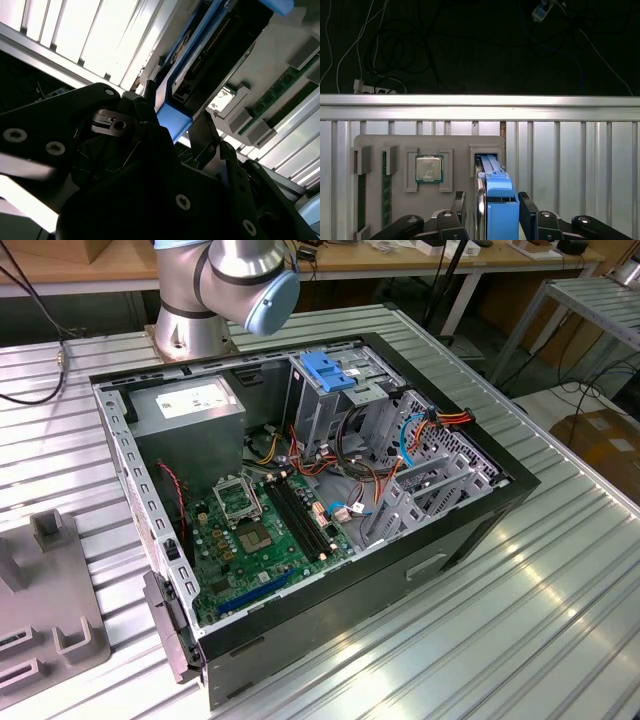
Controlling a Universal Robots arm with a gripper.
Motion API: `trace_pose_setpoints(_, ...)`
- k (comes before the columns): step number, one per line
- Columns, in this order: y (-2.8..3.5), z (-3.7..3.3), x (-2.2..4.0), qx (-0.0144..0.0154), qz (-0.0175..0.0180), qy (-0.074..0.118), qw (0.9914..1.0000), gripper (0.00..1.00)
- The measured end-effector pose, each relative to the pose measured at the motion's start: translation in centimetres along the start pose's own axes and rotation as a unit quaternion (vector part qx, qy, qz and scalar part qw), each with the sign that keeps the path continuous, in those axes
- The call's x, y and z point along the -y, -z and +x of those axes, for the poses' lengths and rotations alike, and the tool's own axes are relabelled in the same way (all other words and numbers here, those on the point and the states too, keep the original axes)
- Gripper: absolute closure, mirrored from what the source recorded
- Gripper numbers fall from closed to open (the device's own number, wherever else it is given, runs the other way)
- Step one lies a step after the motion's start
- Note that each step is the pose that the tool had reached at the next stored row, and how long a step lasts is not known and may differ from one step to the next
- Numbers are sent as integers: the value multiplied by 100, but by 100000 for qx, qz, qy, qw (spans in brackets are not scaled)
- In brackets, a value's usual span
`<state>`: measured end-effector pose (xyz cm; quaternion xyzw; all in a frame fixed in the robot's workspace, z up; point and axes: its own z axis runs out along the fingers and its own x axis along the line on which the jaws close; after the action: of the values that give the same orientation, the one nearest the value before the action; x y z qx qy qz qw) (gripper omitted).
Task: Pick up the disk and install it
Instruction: 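Pick up the disk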
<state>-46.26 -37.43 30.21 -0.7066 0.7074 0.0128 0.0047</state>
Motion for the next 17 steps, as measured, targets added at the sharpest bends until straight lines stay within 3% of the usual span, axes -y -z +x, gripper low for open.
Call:
trace_pose_setpoints(4,-57,1,-1,-4,-5,4,100000,46)
trace_pose_setpoints(7,-60,1,-1,-2,-1,0,100000,48)
trace_pose_setpoints(8,-61,-3,-1,6,12,-4,100000,55)
trace_pose_setpoints(12,-65,-59,-1,-3,-1,-2,100000,55)
trace_pose_setpoints(17,-74,-59,-20,-4,-3,1,100000,55)
